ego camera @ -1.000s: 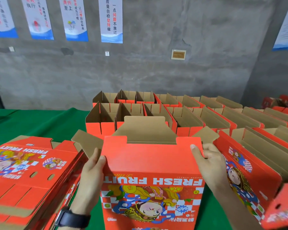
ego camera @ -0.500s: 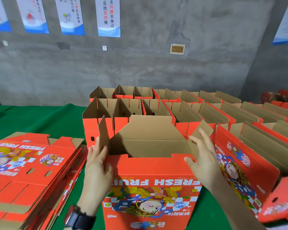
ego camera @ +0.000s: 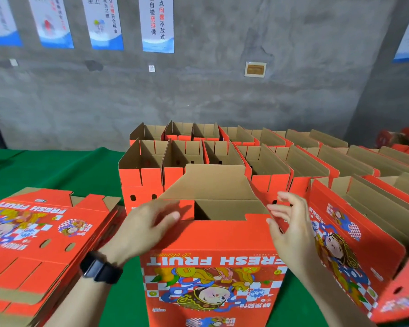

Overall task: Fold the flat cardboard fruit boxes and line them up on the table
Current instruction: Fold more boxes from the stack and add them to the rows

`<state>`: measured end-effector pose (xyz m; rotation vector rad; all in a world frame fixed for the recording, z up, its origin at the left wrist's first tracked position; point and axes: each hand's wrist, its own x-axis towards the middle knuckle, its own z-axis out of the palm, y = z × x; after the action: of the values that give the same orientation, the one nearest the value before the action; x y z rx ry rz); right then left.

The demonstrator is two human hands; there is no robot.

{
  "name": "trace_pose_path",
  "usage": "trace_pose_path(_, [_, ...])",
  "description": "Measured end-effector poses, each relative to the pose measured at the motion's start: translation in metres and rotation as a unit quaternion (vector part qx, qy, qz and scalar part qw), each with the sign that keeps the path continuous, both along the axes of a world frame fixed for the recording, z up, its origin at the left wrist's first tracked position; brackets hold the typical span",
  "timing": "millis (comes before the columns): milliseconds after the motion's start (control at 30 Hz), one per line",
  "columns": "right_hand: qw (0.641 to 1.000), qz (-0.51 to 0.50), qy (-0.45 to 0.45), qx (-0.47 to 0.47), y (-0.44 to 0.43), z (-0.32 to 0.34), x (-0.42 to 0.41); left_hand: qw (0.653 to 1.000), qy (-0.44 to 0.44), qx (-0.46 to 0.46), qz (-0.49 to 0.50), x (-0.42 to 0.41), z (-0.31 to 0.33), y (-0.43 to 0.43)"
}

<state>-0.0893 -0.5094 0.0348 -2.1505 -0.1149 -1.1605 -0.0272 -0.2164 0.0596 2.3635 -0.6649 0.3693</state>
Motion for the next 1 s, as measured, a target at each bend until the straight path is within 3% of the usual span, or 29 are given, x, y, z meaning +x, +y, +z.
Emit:
trace_pose_path(67, [1.000, 0.002, 0.013, -0.009, 0.000, -0.001, 0.000, 0.999, -0.003, 0.020, 0.040, 0.014, 0.005, -0.007])
trace_pose_path(167, [0.999, 0.006, 0.033, -0.028, -0.002, 0.001, -0.002, 0.978, -0.006, 0.180, 0.106, 0.033, 0.007, -0.019])
trace_pose_path(200, [0.999, 0.010, 0.037, -0.037, -0.003, 0.001, -0.003, 0.977, 0.013, 0.190, 0.095, 0.038, 0.007, -0.020])
trace_pose_path(367, [0.988, 0.078, 0.126, -0.052, -0.007, 0.000, -0.006, 0.989, 0.141, 0.036, -0.022, 0.054, 0.006, -0.020])
trace_pose_path(500, [0.963, 0.118, 0.242, 0.026, -0.016, 0.014, 0.009, 0.991, 0.131, -0.013, -0.024, 0.057, 0.004, -0.017])
trace_pose_path(567, [0.954, 0.102, 0.282, 0.020, -0.022, 0.025, 0.022, 0.993, 0.114, -0.034, -0.025, 0.056, 0.002, -0.014])
trace_pose_path(800, [0.958, 0.063, 0.279, 0.034, -0.022, 0.036, 0.066, 0.992, 0.083, -0.093, -0.031, 0.048, 0.000, -0.013])
trace_pose_path(867, [0.940, 0.110, 0.319, 0.050, -0.021, 0.038, 0.072, 0.993, 0.073, -0.097, -0.011, 0.046, 0.000, -0.014])
trace_pose_path(933, [0.898, 0.185, 0.393, 0.074, -0.017, 0.036, 0.072, 0.988, 0.088, -0.128, 0.014, 0.045, -0.001, -0.015])
trace_pose_path(1000, [0.872, 0.214, 0.439, 0.024, -0.017, 0.032, 0.072, 0.970, 0.135, -0.201, 0.016, 0.042, 0.000, -0.015])
